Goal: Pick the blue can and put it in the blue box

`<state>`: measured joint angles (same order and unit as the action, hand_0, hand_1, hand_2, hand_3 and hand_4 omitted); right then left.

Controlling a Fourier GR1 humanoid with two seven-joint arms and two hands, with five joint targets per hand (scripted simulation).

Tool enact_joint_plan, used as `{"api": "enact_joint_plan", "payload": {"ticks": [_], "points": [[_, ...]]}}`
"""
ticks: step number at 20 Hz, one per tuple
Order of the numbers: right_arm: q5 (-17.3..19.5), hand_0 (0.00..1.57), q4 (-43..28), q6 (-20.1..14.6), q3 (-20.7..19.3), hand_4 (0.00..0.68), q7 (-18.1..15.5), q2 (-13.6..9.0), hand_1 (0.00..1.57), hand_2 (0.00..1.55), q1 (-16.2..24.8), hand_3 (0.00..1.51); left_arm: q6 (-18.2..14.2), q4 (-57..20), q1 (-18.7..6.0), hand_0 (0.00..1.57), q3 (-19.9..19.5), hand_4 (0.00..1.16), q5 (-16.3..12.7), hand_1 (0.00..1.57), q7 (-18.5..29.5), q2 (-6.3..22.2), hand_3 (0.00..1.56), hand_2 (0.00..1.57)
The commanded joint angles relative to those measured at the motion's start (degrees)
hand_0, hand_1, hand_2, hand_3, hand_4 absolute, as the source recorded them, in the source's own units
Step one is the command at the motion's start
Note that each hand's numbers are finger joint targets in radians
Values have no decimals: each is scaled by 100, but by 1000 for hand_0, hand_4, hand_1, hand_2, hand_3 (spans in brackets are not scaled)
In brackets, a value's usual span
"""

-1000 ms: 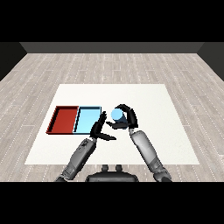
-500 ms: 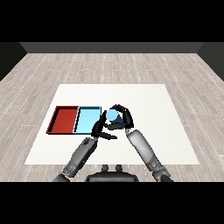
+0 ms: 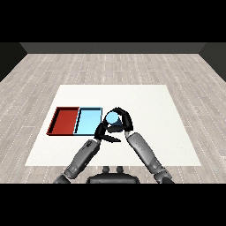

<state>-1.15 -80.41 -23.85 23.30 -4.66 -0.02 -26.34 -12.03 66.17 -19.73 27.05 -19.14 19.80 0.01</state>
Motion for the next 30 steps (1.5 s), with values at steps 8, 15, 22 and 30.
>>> {"api": "enact_joint_plan", "payload": {"ticks": [8, 15, 22, 30], "points": [[-632, 1479, -323, -94, 118, 593, 43, 2, 1479, 1464, 20, 1392, -855, -115, -418, 0, 615, 418, -288, 0, -431, -1, 0, 0], [-1478, 1450, 30, -755, 704, 614, -756, 1, 1450, 1452, -41, 1391, -1184, -728, -627, 858, 782, 571, -1563, 858, 564, -1, 769, 942], [-1244, 1444, -551, -505, 541, 617, -472, -27, 1444, 1441, 290, 1394, -531, -1421, -923, 1571, 425, 914, -1960, 1571, 1034, 0, 1499, 1571], [-1257, 824, -192, -104, 556, 31, -271, -146, 824, 926, 171, 622, -1184, -1237, -1007, 1571, 786, 1043, -2093, 1571, 1599, -1, 1538, 1571]]}}
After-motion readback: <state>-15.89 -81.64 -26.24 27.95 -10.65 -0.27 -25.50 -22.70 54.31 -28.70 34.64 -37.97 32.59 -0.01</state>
